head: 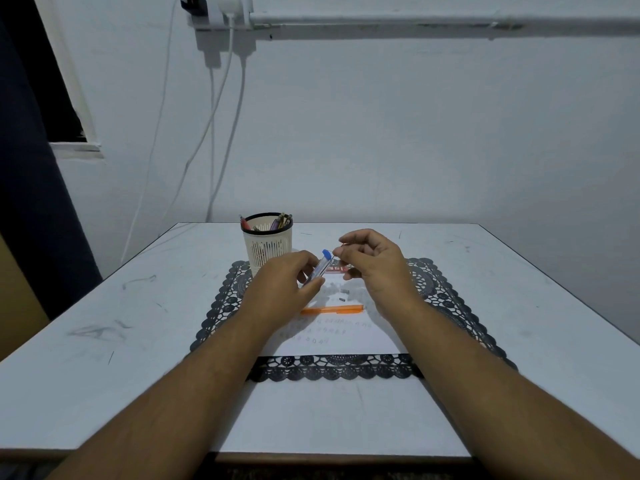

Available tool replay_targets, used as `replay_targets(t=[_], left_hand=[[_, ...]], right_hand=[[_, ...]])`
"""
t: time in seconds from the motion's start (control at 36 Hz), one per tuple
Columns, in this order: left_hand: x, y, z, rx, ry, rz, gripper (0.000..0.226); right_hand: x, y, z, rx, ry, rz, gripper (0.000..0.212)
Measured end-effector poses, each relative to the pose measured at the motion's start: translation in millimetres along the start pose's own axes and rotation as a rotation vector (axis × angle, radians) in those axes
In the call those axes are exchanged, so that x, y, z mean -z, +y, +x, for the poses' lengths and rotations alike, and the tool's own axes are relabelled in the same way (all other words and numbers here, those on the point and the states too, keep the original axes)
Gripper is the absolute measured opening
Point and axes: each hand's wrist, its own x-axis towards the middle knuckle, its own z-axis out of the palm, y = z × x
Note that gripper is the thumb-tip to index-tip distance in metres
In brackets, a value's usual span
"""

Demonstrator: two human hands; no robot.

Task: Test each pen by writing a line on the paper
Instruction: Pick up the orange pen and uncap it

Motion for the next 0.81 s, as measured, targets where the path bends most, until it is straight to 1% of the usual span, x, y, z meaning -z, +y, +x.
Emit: replay_targets(t=[0.17,0.5,0.81], left_hand=[[-0.3,-0.2,0.1,-0.001,0.0,0.007,0.016],[-1.2,-3.2,0.4,-0.011,0.011,-0.01,0.015],[-0.7,-1.9,0.0,-0.005,0.012,-0.012,0.016]], right_hand=[[0.8,-0.9,-1.3,-0.001,-0.004,-0.052,0.005],[0.5,-3.3,-1.7,-0.005,0.008,-0.043,0.009],[1.0,-4.3,-2.7,0.035,0.002,-0.111,0.012]])
